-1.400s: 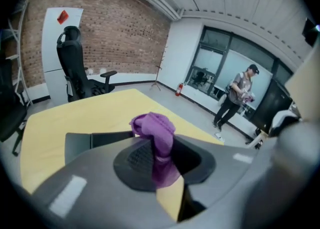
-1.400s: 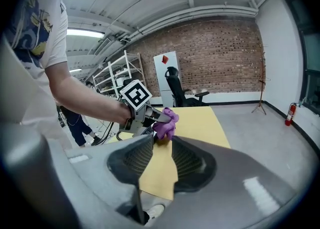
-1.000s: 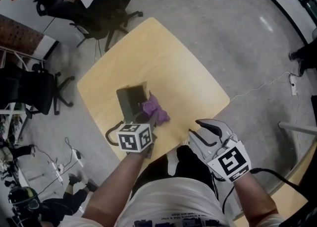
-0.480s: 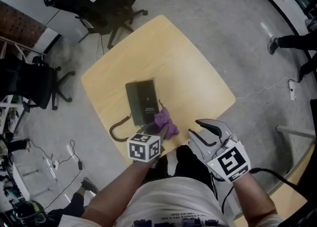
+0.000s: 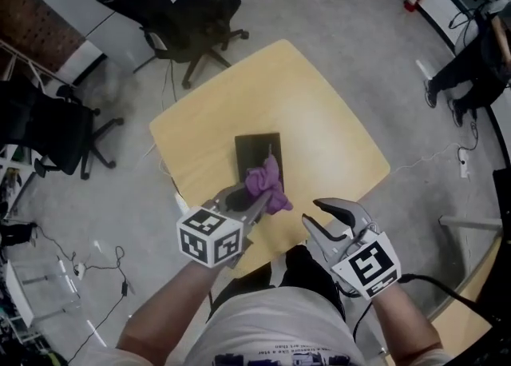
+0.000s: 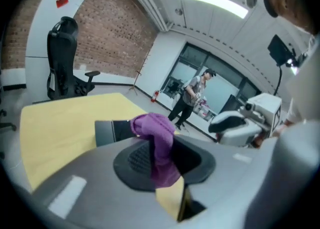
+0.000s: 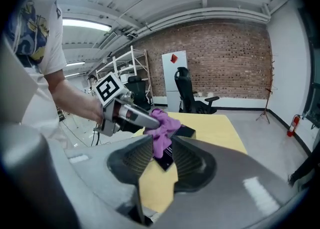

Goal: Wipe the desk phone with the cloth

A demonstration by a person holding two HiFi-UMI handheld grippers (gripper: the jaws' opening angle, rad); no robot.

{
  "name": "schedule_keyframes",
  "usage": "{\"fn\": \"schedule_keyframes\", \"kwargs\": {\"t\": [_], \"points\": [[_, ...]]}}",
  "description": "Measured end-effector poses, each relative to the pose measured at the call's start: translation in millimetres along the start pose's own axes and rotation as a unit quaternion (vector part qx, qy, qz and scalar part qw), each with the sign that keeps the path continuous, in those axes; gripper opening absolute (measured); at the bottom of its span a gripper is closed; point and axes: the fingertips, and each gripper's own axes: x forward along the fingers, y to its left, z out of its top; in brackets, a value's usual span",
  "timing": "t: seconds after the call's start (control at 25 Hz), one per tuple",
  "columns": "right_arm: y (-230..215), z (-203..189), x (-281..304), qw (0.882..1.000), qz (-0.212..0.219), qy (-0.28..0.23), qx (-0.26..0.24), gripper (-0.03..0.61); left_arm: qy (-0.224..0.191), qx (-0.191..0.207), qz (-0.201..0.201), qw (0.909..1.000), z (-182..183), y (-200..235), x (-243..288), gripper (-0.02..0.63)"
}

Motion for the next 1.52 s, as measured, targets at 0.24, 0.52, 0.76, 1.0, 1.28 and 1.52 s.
{"fn": "schedule_keyframes", "kwargs": {"t": [0.24, 0.52, 0.76, 1.0, 1.28, 1.52], "points": [[32, 15, 18, 1.000, -0.008, 0.003, -0.006, 0.121, -0.060, 0.032, 0.007, 0.9976, 82, 50, -30, 0.092], [45, 8, 27, 1.000, 0.008, 0.021, -0.011, 0.121, -0.058, 0.019, 0.043, 0.9972, 115, 109, -12, 0.092], [20, -2, 32, 0.999, 0.036, 0.037, 0.002, 0.122, -0.009, 0.002, 0.065, 0.9978, 105, 147, 27, 0.092], [1, -10, 41, 0.997, 0.058, 0.046, 0.013, 0.121, 0.053, -0.008, 0.066, 0.9964, 83, 164, 59, 0.092], [-18, -13, 49, 0.996, 0.072, 0.054, 0.015, 0.121, 0.101, -0.007, 0.074, 0.9921, 56, 184, 91, 0.091], [-27, -19, 50, 0.995, 0.076, 0.063, 0.015, 0.121, 0.116, 0.001, 0.089, 0.9892, 42, 196, 101, 0.092]]}}
